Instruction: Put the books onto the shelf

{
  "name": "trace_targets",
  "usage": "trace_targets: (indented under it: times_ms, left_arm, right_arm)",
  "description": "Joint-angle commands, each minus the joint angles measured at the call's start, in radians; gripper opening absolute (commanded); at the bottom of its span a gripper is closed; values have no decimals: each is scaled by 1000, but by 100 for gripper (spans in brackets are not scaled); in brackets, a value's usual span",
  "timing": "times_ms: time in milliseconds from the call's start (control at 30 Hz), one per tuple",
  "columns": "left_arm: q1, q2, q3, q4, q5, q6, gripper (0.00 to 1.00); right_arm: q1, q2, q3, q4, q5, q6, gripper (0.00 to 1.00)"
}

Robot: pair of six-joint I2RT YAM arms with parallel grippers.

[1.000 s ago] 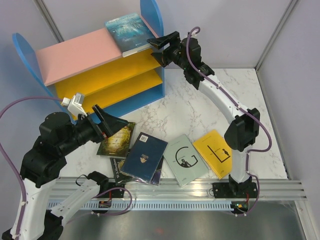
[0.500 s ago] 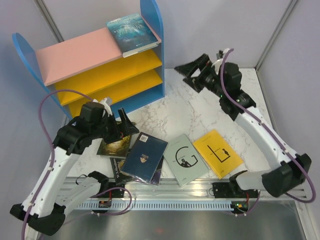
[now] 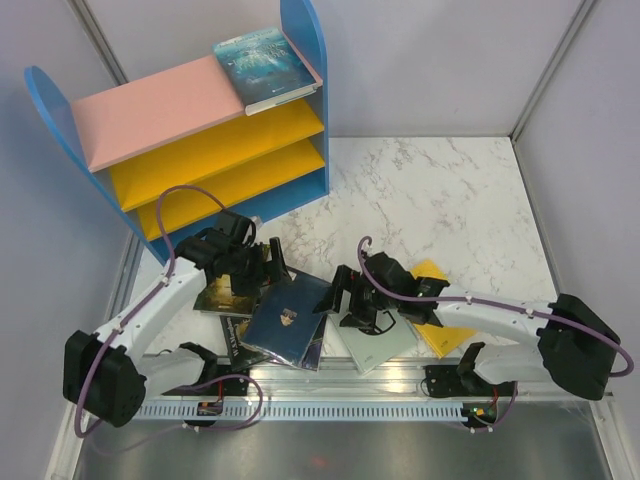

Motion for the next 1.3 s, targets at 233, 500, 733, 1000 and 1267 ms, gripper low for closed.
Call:
trace_targets:
  times_ms: [233, 500, 733, 1000, 1267]
  left_arm:
    - [69, 146, -121, 242, 131, 136, 100]
    - [69, 126, -159, 270, 240, 66, 100]
    - [69, -20, -331, 362, 366, -124, 100]
    - [69, -193, -376, 400, 435, -243, 100]
    - [69, -291, -248, 366, 391, -224, 100]
  right_arm:
    - [93, 201, -22, 356, 46, 166, 96]
    - [132, 345, 9, 439, 98, 196, 91]
    - [119, 267, 60, 283, 247, 134, 84]
    - [110, 153, 64, 224, 316, 89, 16]
    - [66, -20, 120, 214, 281, 40, 0]
